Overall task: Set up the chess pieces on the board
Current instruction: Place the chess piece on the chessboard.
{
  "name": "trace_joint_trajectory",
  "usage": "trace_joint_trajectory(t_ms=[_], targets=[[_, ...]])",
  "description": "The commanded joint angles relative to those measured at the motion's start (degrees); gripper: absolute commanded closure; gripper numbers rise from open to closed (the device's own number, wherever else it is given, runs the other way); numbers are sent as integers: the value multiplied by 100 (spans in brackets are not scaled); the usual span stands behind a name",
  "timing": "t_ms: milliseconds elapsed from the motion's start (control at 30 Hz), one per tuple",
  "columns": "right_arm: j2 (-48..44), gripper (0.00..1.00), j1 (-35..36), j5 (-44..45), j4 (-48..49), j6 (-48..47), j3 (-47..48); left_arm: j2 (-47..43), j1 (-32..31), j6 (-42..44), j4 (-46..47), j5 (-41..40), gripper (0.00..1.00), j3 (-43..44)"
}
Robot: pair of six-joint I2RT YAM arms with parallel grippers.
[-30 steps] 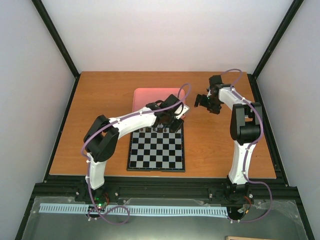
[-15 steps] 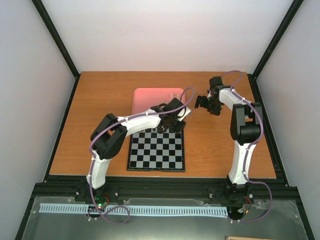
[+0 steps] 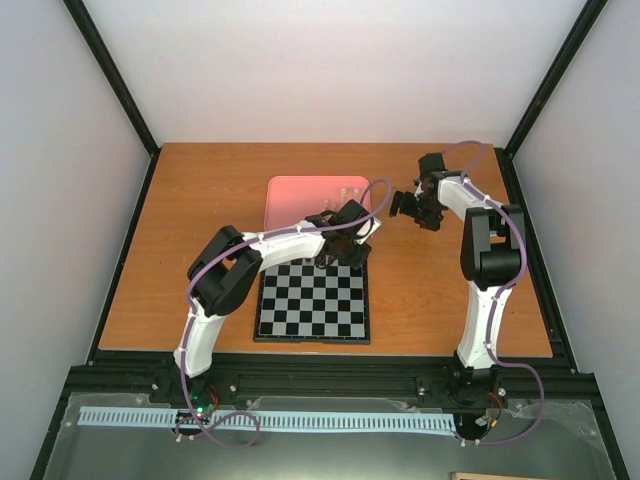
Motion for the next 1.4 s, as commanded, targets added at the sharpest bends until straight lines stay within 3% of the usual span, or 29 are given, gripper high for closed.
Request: trace_joint_trajectory(t_ms=[0, 500, 1367], targets=[[-126, 0, -40, -25, 66, 19, -11, 34, -63, 74, 204, -8, 99, 4], [-170, 0, -40, -11, 80, 2, -81, 72, -60, 74, 258, -120, 98, -157], [-258, 0, -40, -35, 148, 51, -204, -260, -59, 170, 130, 9, 77, -477]])
